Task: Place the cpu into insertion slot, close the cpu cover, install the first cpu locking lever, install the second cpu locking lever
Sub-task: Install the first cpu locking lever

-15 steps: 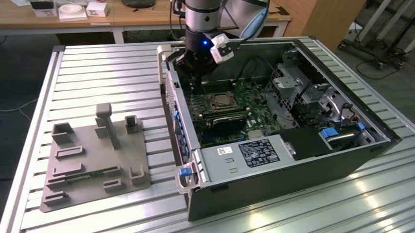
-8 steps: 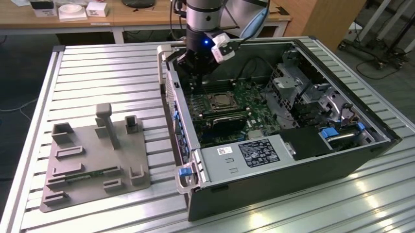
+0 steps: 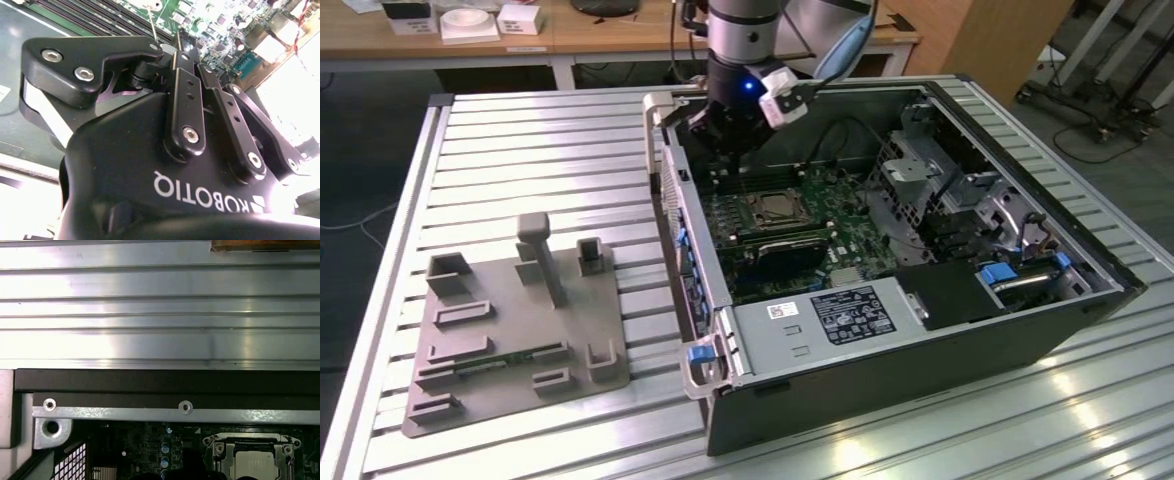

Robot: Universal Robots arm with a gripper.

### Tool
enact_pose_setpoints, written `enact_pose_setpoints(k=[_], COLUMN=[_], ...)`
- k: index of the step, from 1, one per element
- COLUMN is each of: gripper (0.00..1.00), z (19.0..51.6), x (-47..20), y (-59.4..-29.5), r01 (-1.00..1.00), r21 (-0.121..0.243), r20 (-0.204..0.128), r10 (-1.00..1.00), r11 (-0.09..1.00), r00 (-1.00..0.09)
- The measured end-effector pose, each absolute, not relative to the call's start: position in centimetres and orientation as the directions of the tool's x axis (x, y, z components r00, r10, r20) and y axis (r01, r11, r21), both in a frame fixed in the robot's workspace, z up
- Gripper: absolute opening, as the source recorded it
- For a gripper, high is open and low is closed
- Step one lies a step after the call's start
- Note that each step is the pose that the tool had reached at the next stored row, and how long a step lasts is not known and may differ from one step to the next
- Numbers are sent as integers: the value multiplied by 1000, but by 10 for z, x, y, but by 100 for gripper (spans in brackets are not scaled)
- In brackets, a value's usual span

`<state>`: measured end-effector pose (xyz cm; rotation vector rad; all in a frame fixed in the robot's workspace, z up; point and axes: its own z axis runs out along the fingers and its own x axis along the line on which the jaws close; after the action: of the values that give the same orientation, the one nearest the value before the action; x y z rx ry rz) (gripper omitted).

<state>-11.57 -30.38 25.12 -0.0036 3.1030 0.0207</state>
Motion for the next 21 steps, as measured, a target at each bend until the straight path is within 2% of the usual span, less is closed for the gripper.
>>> enact_pose_setpoints(k=[21], gripper=[10], z=[251], x=[-101], y=[-301], r01=[-19], r21=[13], r20=[-39], r10=[-19], r11=[1000], r00=[-999])
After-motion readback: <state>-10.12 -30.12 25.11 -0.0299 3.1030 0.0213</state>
